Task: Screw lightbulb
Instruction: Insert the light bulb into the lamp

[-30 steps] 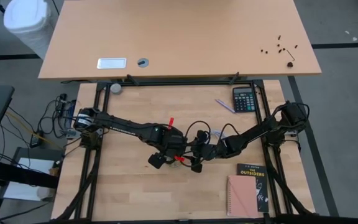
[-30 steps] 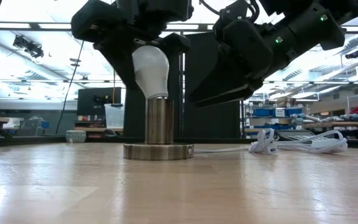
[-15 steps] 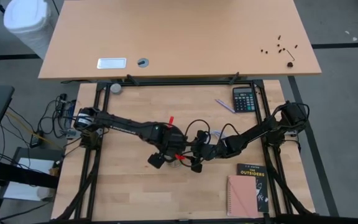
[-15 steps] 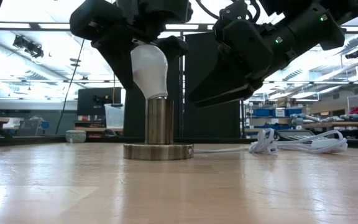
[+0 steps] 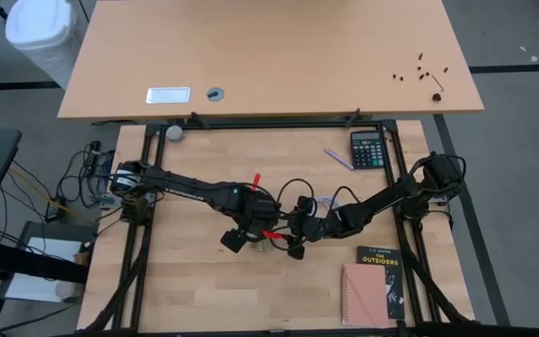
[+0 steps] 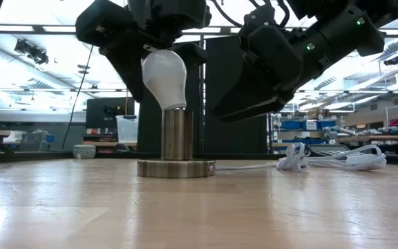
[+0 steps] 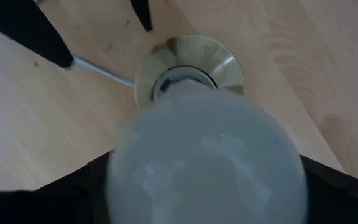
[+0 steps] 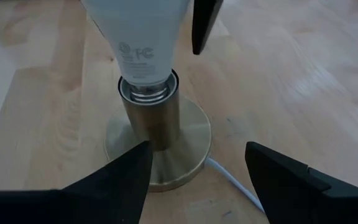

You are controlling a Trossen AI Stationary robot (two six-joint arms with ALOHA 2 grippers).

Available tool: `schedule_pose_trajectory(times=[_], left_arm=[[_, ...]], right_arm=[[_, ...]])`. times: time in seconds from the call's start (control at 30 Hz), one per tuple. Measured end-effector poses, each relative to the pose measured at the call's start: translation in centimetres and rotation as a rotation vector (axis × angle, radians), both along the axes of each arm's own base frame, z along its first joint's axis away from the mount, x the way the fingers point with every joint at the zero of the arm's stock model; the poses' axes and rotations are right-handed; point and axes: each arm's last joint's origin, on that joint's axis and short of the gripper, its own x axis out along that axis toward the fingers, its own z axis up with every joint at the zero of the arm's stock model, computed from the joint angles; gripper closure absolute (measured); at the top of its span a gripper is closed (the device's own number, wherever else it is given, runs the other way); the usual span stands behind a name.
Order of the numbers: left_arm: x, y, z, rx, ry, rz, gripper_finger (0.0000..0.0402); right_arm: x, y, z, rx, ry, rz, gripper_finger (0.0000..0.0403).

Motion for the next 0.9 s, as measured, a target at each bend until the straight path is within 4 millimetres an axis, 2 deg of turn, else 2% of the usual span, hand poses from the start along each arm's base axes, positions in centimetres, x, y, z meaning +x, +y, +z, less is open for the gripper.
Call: schedule_pose_trajectory(times=[0.27, 0.53, 0.9], left_arm=[[-0.9, 0.1, 0.4, -0.007, -0.042, 0.007, 0.0070], [-2.6, 0.6, 1.7, -0.017, -0.111, 0.042, 0.0070], [-5.3, 1.9, 0.7, 0.005, -0.110, 0.093, 0.0070]], right_arm=[[0.1, -0.4, 0.0, -0.004, -0.001, -0.017, 0.0135], [0.1, -0.4, 0.0, -0.004, -0.002, -0.018, 0.0135], [0.1, -0.4, 0.0, 0.013, -0.005, -0.030, 0.0135]])
